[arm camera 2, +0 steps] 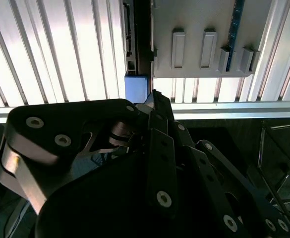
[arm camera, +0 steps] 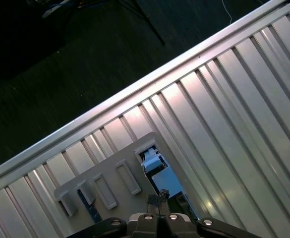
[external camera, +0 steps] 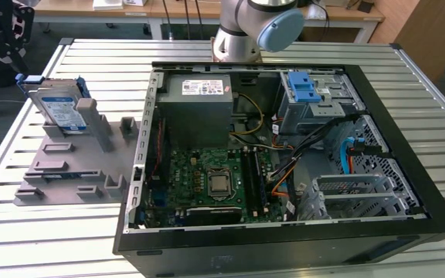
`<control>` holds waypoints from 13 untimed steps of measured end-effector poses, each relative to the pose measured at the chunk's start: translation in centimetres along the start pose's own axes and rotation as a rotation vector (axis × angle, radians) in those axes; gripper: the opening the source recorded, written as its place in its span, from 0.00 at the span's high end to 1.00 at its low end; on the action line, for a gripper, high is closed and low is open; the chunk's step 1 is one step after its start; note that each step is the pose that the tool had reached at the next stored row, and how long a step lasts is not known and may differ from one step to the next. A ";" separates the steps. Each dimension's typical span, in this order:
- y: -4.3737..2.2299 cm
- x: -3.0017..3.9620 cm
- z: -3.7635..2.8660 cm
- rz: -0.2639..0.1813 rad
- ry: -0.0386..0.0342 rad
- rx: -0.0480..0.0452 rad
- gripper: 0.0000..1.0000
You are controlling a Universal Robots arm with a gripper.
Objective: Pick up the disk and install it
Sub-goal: 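Pick up the disk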
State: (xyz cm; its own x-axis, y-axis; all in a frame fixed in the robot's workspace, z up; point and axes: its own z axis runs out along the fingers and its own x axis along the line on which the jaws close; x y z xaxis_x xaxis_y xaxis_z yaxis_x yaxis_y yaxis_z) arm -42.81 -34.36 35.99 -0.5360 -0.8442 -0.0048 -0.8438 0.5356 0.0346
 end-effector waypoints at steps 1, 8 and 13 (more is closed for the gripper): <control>-0.01 0.00 0.00 0.000 0.0000 0.0000 0.89; -0.02 -0.01 0.00 -0.036 0.0012 -0.0001 0.89; -0.02 0.00 0.01 -0.122 0.0041 -0.0006 0.89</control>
State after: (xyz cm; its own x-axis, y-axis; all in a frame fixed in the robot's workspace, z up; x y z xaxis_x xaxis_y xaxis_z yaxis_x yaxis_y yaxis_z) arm -42.79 -34.36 35.98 -0.4294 -0.9031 -0.0049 -0.9026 0.4290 0.0345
